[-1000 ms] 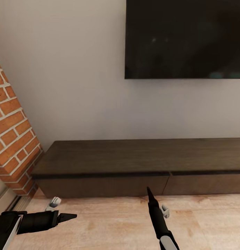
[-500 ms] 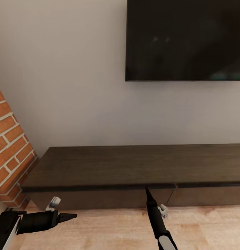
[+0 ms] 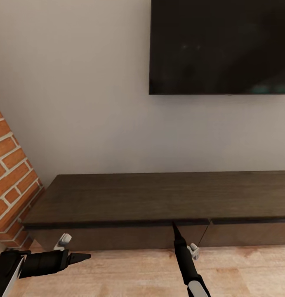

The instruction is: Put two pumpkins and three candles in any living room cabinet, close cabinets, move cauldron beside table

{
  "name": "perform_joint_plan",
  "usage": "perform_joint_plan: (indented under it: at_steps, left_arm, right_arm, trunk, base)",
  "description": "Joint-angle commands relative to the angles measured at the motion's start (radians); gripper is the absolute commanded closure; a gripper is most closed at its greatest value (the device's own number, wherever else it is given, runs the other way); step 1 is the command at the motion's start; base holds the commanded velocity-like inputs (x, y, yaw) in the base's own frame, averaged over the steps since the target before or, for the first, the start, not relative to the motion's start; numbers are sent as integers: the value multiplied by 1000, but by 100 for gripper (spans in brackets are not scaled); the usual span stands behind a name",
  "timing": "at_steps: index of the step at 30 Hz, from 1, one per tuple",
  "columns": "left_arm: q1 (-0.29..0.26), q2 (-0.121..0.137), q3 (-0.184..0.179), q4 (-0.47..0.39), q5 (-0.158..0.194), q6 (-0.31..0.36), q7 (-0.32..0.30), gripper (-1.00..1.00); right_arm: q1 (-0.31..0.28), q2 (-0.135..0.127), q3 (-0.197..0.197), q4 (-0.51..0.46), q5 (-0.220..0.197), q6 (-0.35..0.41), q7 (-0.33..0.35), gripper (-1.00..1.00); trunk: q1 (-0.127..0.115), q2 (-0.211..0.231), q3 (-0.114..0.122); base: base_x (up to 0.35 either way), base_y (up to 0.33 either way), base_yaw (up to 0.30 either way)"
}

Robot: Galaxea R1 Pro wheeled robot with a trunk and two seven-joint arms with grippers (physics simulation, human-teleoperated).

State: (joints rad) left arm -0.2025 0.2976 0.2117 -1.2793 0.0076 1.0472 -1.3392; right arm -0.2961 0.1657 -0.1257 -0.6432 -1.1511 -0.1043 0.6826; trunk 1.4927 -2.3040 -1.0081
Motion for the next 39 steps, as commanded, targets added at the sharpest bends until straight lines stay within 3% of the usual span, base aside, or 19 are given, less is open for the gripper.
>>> perform_joint_plan:
  at_steps: [1,9,14,27,39]
  left_arm:
    - [0,0,0,0,0,0,0,-100]
    - [0,-1,0,0,0,0,0,-100]
    - [0,-1,0,0,1,0,-1,-100]
    - [0,-2,-3,0,5,0,-2,-100]
    - [0,-2,-4,0,5,0,-2,-100]
  right_arm:
    - [0,0,0,1,0,0,0,-100]
    - [0,0,0,5,-1,1,0,-100]
    - [0,0,-1,6,-1,1,0,-100]
    - [0,0,-2,6,-1,1,0,-100]
    - [0,0,-2,6,-1,2,0,-100]
  trunk:
    - [0,0,0]
    - [0,0,0]
    - [19,-35,-16]
    - [31,-56,-25]
    - [77,-140,-63]
  base:
    - [0,0,0]
    - [0,0,0]
    - [0,0,0]
    - [0,0,0]
    - [0,0,0]
